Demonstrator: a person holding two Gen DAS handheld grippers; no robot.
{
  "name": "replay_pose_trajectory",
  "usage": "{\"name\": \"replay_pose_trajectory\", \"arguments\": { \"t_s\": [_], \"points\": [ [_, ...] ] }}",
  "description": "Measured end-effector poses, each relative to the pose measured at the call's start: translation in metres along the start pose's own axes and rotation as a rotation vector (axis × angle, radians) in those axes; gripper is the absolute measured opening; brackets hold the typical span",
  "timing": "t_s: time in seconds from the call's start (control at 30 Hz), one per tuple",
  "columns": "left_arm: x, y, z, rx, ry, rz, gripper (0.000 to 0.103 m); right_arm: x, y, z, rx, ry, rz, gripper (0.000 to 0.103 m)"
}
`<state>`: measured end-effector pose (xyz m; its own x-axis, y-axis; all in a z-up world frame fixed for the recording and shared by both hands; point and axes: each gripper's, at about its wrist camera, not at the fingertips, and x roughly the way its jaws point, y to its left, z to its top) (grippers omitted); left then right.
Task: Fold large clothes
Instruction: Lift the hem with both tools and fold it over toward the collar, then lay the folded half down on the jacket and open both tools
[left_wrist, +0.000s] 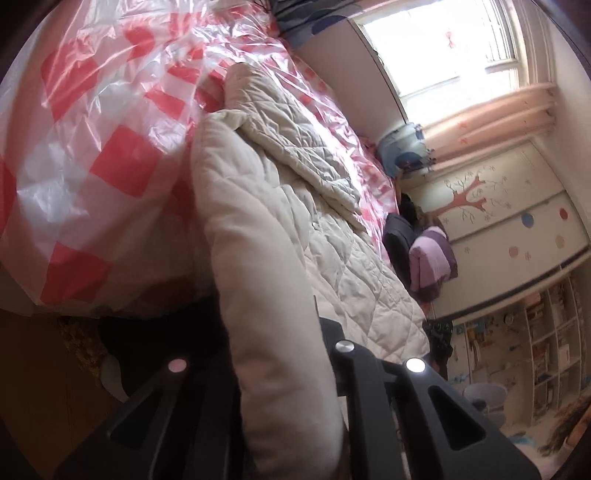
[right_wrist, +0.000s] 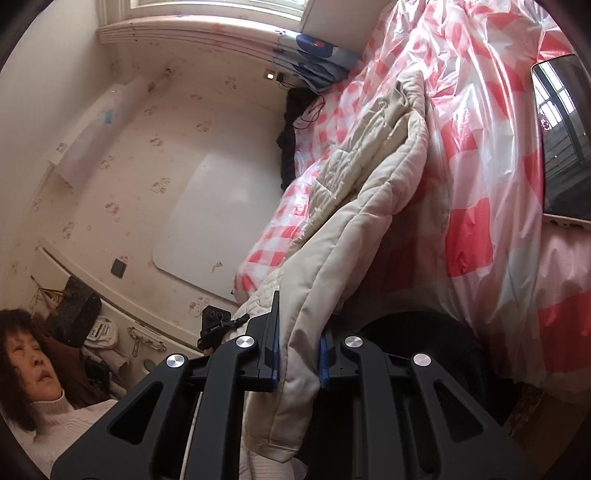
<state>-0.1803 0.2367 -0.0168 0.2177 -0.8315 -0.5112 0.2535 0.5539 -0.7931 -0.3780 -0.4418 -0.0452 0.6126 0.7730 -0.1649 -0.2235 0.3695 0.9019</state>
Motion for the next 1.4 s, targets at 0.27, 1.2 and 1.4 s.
{"name": "replay_pose_trajectory", "arguments": {
  "t_s": [0.27, 1.2, 1.4],
  "points": [
    [-0.005, 0.06, -0.02, -0.141, 0.08, -0.019, 0.054, -0.008, -0.038, -0.017, 0.127, 0.095, 0.027, 0.021],
    [0.072, 0.009, 0.29, -0.23, -0.397, -0.096, 0.012, 0.117, -0.036, 0.314, 0.04, -0.325, 0.085, 0.019],
    [0.137, 0.057, 0.321, -0.311, -0.375, 0.042, 0.013, 0.171, -0.114, 0.355, 0.156, -0.32, -0.077, 0.019]
  ]
}}
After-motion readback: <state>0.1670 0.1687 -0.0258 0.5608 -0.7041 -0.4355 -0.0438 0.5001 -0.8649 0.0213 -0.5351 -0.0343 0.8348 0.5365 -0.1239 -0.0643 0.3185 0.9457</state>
